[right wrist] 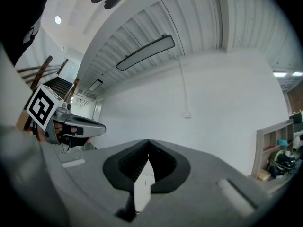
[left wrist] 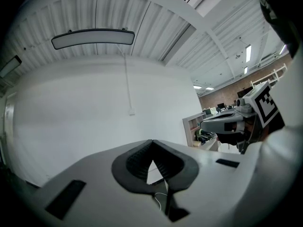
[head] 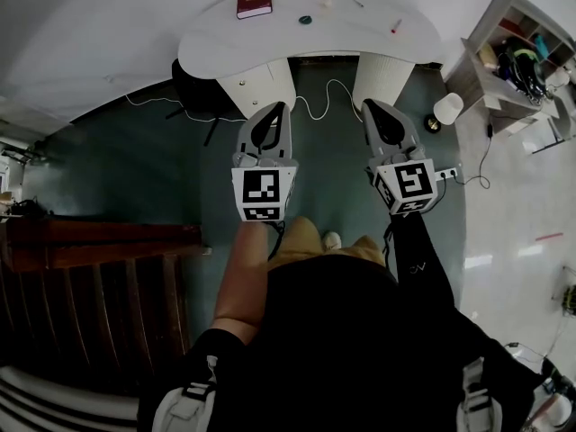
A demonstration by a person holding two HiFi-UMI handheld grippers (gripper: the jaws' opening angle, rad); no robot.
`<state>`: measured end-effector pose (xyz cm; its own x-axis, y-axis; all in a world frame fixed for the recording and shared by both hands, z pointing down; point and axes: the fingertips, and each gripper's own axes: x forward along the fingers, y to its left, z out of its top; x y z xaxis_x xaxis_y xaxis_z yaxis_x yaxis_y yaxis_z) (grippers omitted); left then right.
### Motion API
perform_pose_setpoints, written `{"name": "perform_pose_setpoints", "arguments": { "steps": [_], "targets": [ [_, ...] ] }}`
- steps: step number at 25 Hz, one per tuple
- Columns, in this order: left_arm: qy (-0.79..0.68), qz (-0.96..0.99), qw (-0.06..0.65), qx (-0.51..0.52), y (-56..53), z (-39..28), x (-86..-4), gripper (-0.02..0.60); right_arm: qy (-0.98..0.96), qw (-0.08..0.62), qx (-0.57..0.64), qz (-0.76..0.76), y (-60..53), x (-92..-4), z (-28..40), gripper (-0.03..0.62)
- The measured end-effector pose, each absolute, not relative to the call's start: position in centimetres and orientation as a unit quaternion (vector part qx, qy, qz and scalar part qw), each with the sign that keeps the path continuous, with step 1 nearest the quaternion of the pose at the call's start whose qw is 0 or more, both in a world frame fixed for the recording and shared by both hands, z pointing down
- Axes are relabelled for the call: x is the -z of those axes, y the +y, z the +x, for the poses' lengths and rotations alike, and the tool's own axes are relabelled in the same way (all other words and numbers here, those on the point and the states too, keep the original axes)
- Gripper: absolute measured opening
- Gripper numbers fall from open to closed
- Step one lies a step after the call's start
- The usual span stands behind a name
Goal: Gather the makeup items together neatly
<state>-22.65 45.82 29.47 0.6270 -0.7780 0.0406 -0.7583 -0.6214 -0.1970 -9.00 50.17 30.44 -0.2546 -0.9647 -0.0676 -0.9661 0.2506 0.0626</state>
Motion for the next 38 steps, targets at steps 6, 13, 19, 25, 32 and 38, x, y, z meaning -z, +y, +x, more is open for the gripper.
{"name": "perform_pose_setpoints", "arguments": {
  "steps": [6, 13, 19, 25, 32, 38],
  "targets": [
    [0.429, -0.900, 0.053, 0.062, 43.3, -22.7, -30.6, 0.008, 0.788, -0.003, -0.045, -0.614, 47.9, -31.1, -8.6, 0.005],
    [0.410, -0.907, 0.047, 0.078, 37.0, -21.2, -32.6, 0.008, 0.774, -0.015, -0.038, -0.631, 42.0, -32.4, -7.4, 0.005],
    [0.392, -0.915, 0.048, 0.080, 28.3, -19.4, -32.4, 0.008, 0.764, -0.020, -0.031, -0.644, 33.8, -31.9, -6.3, 0.005],
    [0.373, -0.923, 0.045, 0.080, 19.5, -18.3, -31.5, 0.008, 0.751, -0.027, -0.031, -0.660, 25.5, -31.4, -5.5, 0.005],
    [0.353, -0.930, 0.058, 0.079, 11.5, -17.6, -30.3, 0.008, 0.739, -0.012, -0.033, -0.673, 17.9, -30.4, -5.3, 0.005],
    [0.335, -0.937, 0.056, 0.081, 6.8, -16.3, -30.7, 0.008, 0.727, -0.013, -0.027, -0.686, 13.8, -31.0, -4.3, 0.005]
  ]
}}
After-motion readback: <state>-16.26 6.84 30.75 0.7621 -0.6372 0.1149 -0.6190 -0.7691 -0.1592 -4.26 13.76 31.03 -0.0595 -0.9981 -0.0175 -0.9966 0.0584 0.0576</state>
